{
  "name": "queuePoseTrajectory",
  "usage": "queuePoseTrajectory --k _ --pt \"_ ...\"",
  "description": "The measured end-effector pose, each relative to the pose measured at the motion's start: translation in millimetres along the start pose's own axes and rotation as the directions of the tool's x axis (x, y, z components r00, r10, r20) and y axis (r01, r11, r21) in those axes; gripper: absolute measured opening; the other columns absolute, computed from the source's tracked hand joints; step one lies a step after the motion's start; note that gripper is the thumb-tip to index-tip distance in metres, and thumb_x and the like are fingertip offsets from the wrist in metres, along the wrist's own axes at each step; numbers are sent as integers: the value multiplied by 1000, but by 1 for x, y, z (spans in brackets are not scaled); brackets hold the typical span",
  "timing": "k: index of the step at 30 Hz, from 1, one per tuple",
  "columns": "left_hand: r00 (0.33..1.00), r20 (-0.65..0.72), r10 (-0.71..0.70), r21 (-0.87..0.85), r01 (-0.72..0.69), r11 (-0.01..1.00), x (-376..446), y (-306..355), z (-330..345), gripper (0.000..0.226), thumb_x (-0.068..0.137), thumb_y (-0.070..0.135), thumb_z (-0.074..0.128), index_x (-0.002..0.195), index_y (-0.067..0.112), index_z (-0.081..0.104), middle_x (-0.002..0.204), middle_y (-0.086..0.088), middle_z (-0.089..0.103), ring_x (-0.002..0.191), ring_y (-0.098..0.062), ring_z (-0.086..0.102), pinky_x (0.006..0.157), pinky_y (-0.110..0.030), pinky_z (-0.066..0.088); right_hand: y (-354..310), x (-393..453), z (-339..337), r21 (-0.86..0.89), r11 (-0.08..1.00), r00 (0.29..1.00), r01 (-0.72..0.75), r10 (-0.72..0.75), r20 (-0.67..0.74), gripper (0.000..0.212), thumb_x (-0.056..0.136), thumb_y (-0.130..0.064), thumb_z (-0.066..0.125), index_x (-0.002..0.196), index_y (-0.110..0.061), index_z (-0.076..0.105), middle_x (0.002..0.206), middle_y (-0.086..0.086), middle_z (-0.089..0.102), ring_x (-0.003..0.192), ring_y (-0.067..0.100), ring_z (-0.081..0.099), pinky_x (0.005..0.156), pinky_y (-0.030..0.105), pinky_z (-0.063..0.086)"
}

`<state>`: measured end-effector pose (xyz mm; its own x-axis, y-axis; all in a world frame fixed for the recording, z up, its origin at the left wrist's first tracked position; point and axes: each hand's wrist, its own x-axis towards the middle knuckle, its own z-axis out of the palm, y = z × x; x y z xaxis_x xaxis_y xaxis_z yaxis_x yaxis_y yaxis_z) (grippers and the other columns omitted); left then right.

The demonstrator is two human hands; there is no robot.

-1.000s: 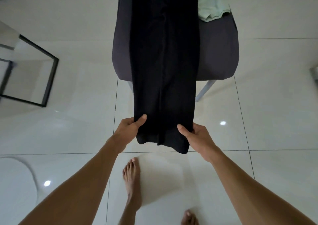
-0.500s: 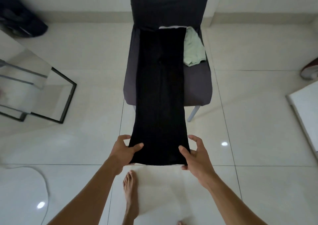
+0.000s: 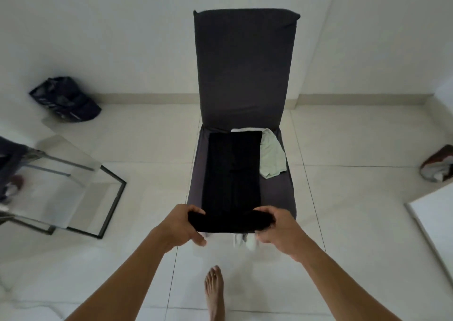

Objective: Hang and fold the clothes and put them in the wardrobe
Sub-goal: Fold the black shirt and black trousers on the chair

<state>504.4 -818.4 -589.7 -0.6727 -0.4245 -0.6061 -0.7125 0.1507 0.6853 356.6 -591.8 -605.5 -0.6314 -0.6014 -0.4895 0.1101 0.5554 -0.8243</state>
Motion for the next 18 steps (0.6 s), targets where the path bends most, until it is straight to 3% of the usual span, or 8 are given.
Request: queuePoseTrajectory --k 3,5,7,9,11,14,18 --pt "976 -175 129 213 -91 973 35 26 -14 20 74 13 84 81 22 68 73 8 62 69 -9 57 57 -13 39 -22 40 -12 -119 992 990 42 -58 -132 21 82 -11 72 90 -31 70 69 -9 65 65 6 62 63 28 55" --pt "964 -197 180 189 -143 971 79 46 -30 9 82 20 79 79 21 71 66 9 58 61 -6 53 50 -9 35 -42 82 -25 -200 975 978 94 -128 -167 19 85 -14 71 74 -27 66 56 -9 53 52 3 51 53 18 40" --pt "960 -199 199 134 -174 976 121 61 -43 15 83 23 79 71 21 70 68 6 55 64 -10 53 54 -7 36 -57 122 -35 -205 974 977 94 -129 -167 22 87 -14 71 66 -19 63 57 -5 52 51 5 48 54 21 37" --pt "957 -231 176 85 -160 983 157 70 -55 17 84 29 78 74 18 71 80 6 55 75 -11 55 68 -14 42 -68 157 -42 -67 997 987 37 -47 -152 12 91 -17 70 82 -24 72 75 -8 70 70 7 65 66 22 49" --pt "969 -216 121 23 -119 993 193 78 -64 23 86 36 75 85 14 75 80 4 65 76 -12 61 68 -21 47 -73 193 -46 95 995 990 -14 27 -141 14 94 -20 68 101 -31 74 92 -11 76 88 4 70 78 18 53" --pt "974 -210 91 -61 -106 992 253 86 -68 23 88 40 71 85 17 72 73 5 68 69 -11 63 61 -20 49 -75 251 -49 244 969 983 -39 81 -162 18 96 -22 67 112 -28 73 91 -13 76 77 0 71 69 17 51" --pt "973 -221 69 -139 -102 985 316 90 -65 26 87 37 74 102 17 68 93 4 73 86 -12 70 79 -31 59 -68 311 -51 353 931 973 -92 159 -165 18 96 -26 66 112 -28 73 103 -8 77 97 8 72 88 27 56"
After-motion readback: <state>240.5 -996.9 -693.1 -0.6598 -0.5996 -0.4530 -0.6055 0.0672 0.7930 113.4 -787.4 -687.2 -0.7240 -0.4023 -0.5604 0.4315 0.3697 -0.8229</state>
